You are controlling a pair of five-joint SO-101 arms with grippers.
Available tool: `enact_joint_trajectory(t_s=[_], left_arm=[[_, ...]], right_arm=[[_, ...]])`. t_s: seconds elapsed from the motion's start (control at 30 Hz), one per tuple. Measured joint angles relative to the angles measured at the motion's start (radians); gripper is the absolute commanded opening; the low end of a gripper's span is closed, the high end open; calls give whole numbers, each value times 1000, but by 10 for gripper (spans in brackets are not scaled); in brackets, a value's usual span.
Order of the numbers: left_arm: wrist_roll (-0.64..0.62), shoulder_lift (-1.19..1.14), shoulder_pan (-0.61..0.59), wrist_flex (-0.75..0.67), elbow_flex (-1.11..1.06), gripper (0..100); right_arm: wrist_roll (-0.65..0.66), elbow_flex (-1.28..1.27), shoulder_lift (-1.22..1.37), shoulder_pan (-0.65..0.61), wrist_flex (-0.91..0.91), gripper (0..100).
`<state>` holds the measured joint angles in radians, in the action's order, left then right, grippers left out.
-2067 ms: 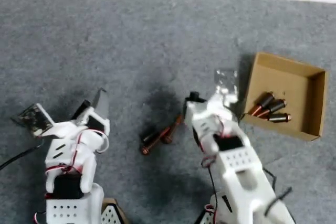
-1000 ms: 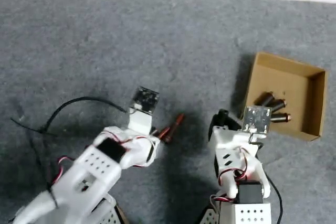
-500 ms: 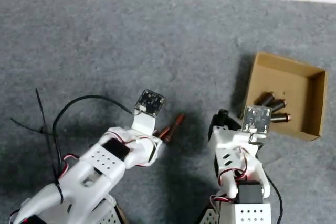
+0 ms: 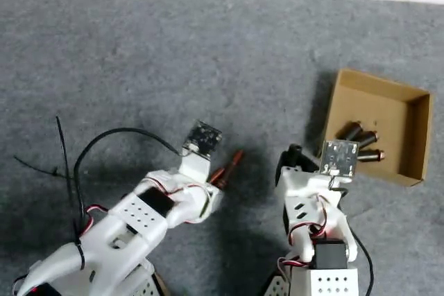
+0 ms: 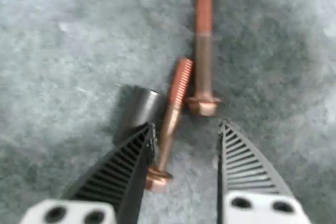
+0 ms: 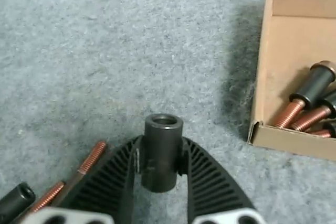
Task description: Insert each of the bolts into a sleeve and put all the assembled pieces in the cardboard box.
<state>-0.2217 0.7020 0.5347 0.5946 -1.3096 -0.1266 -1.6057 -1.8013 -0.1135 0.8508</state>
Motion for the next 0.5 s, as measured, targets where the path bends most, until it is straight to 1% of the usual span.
enact_joint_trajectory(t_s=[0.13, 0.5], left_arm=[[37, 0, 5, 15, 0, 189], [41, 0, 12, 17, 0, 189]], right_arm=[[0, 0, 0, 0, 0, 3], [0, 0, 0, 0, 0, 3]])
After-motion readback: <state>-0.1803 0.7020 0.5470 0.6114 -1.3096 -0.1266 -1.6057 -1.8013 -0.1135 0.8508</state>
